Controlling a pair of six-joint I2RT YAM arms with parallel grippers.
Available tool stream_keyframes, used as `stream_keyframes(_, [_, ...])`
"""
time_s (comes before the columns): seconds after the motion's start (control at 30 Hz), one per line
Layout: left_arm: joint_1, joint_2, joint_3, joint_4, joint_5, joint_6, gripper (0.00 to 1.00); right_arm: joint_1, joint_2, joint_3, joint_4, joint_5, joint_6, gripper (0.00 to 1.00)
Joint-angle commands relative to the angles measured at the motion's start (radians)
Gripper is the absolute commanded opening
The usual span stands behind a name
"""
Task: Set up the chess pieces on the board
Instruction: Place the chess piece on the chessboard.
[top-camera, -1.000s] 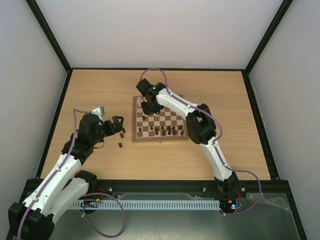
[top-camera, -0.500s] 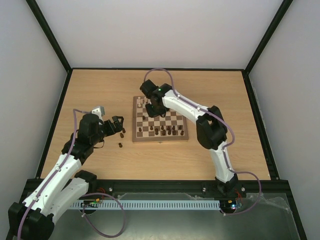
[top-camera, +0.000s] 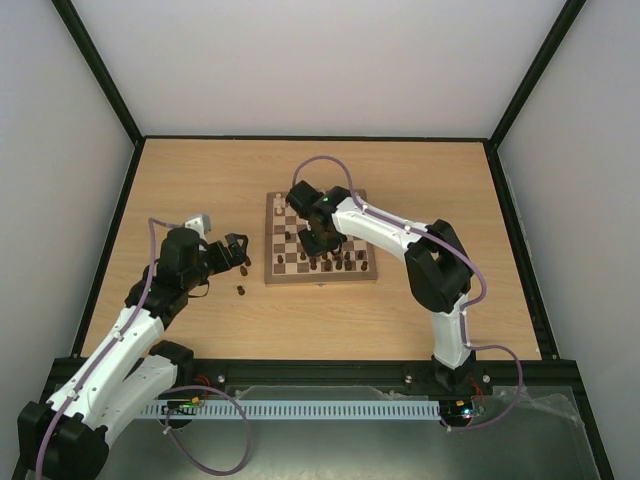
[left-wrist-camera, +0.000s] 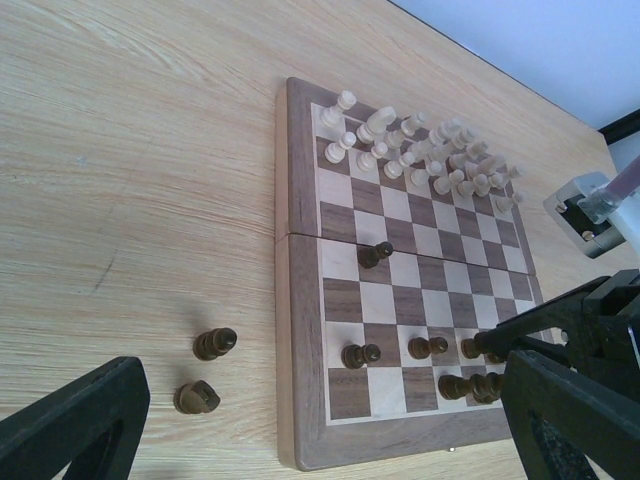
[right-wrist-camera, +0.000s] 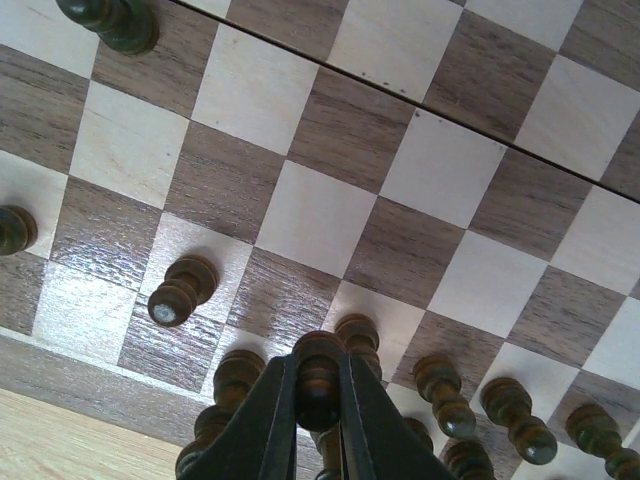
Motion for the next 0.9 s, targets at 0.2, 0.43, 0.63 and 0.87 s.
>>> stream_keyframes(0.2, [0.005, -0.002, -0.009, 0.021, 0.003, -0.007, 0.99, 0.017, 0.01, -0.01, 0.015, -0.025, 0.011, 0.07])
stream_keyframes(0.43, [0.005, -0.002, -0.009, 0.021, 0.001, -0.008, 0.99, 0.024, 0.033, -0.002, 0.018, -0.032, 0.01, 0.07])
stream_keyframes(0.63, [0.005, -0.002, -0.009, 0.02, 0.0, -0.007, 0.99, 0.025, 0.054, -0.004, 0.031, -0.037, 0.011, 0.08])
stream_keyframes(0.87, [0.004, 0.0, -0.007, 0.021, 0.0, -0.005, 0.99, 0.025, 0.064, -0.005, 0.037, -0.036, 0.012, 0.09])
